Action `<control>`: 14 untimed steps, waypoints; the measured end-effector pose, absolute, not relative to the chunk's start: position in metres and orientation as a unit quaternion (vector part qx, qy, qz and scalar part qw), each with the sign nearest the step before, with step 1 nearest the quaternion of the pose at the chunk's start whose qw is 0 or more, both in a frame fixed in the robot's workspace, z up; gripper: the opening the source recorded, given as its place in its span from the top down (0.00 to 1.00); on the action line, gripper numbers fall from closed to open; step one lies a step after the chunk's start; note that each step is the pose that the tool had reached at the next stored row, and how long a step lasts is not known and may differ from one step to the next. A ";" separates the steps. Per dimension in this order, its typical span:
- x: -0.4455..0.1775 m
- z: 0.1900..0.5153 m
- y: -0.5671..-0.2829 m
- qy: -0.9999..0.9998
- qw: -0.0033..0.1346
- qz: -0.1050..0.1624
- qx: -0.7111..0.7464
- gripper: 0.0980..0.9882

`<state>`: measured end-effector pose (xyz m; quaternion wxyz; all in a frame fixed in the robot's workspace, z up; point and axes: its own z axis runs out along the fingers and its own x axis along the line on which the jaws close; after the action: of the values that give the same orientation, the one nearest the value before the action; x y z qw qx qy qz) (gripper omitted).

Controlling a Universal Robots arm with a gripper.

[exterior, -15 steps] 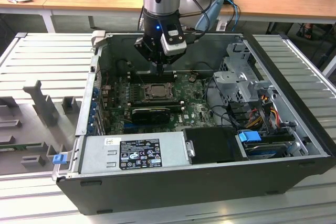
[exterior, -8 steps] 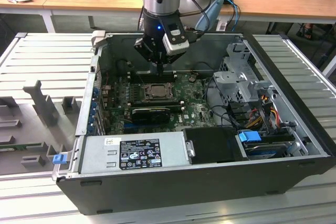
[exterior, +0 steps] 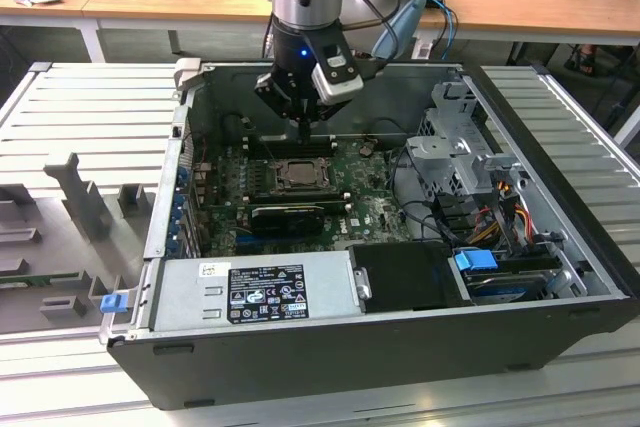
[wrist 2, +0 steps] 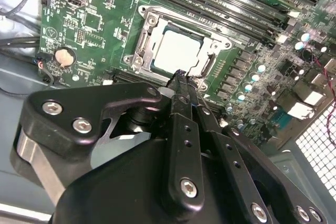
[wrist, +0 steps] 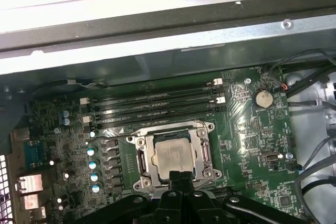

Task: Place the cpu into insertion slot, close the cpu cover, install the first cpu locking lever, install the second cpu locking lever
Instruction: 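Install the first cpu locking lever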

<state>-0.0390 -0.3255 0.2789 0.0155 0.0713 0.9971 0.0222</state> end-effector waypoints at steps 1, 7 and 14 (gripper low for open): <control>-0.039 0.279 -0.325 0.997 0.015 0.022 0.068 0.99; -0.039 0.279 -0.325 0.998 0.015 0.022 0.060 0.99; -0.039 0.278 -0.325 1.000 0.014 0.023 -0.009 0.99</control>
<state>-0.0391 -0.3255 0.2783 0.0136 -0.0085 0.9996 0.0234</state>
